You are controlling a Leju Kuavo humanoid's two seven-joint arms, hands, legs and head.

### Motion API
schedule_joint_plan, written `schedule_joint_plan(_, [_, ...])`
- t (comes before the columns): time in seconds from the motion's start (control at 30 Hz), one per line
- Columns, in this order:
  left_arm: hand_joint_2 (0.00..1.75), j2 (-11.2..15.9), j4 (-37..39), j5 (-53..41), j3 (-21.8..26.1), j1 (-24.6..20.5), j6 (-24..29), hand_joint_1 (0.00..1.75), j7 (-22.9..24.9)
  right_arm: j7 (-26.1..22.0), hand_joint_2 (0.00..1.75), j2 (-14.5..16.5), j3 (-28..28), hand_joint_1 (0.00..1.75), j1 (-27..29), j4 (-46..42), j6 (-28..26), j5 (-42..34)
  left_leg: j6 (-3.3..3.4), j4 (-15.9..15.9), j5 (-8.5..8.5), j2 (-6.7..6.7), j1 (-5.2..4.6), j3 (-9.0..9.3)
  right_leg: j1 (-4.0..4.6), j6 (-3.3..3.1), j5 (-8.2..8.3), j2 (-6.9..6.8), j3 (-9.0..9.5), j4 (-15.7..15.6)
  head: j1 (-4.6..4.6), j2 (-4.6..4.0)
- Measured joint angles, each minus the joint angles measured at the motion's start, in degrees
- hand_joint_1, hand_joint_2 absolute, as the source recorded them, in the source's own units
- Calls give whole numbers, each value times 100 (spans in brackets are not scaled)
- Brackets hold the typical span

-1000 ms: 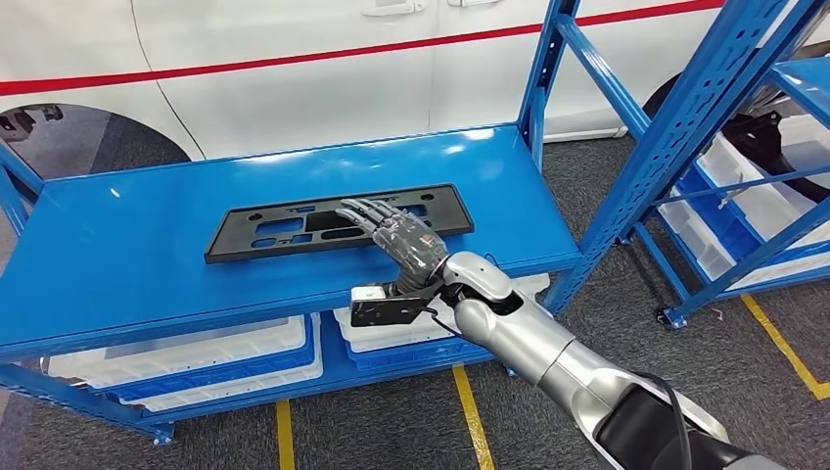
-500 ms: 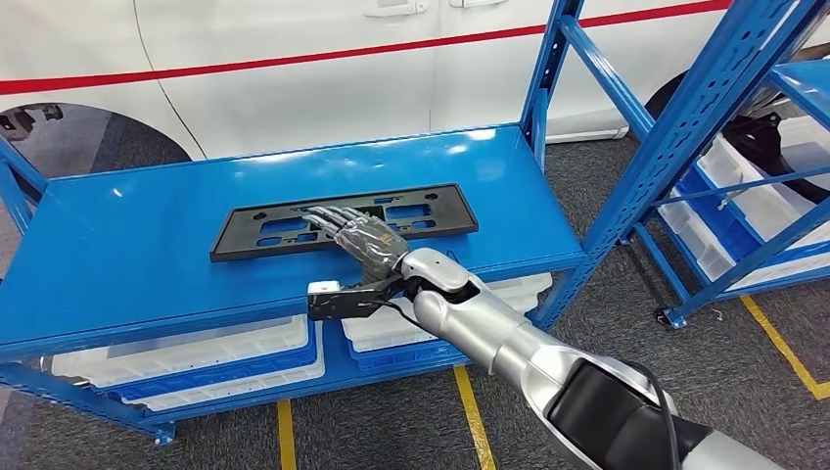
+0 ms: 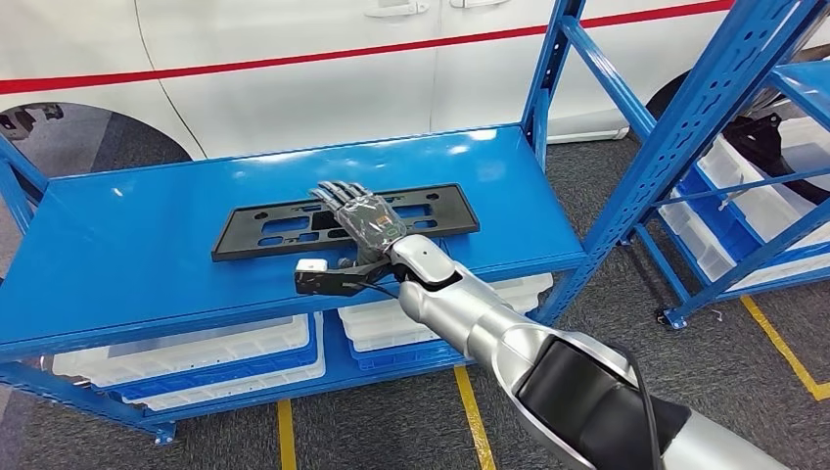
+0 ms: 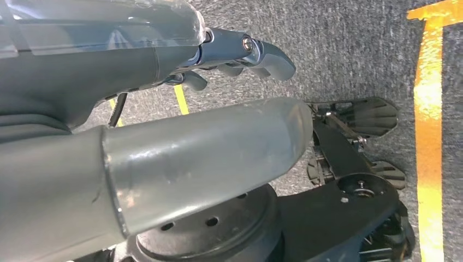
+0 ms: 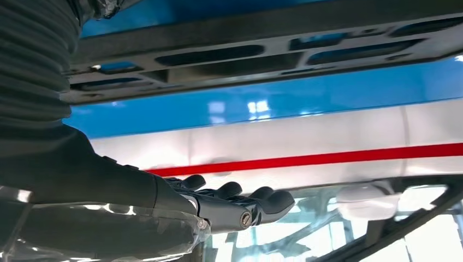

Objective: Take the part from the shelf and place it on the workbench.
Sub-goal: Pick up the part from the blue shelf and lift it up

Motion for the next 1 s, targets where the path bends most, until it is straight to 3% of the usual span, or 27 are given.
schedule_joint_plan(0.37, [0,0,0,27,0,-38,-20,0,-18,761,175,-224,-67,0,-108,1033,-234,482,1,4,-1,1,-1,0,-4,3,2,0,0,-1,0,0])
schedule_joint_plan(0.77, [0,0,0,56,0,-31,-14,0,-9,1388,175,-521,-379,0,-126,1396,-894,877,1,4,-1,2,-1,1,-8,4,3,1,0,-1,0,0])
schedule_joint_plan(0.8, [0,0,0,60,0,-32,-17,0,-21,1391,175,-536,-410,35,-124,1411,-925,874,1,5,-1,2,-1,1,-8,4,3,1,0,-1,0,0])
schedule_joint_plan(0.9, [0,0,0,68,0,-35,-27,0,-53,1342,175,-563,-501,166,-118,1448,-977,866,1,5,-1,2,-1,1,-8,4,3,2,-1,-1,0,0])
schedule_joint_plan(0.93, [0,0,0,67,0,-36,-29,0,-59,1299,175,-568,-528,175,-114,1455,-981,863,1,5,-1,2,-1,1,-8,4,3,2,-1,-1,0,0])
schedule_joint_plan(1.0, [0,0,0,67,0,-38,-32,0,-70,1202,175,-575,-576,175,-103,1460,-986,864,1,5,-1,2,-1,1,-8,4,3,2,-1,-1,0,0])
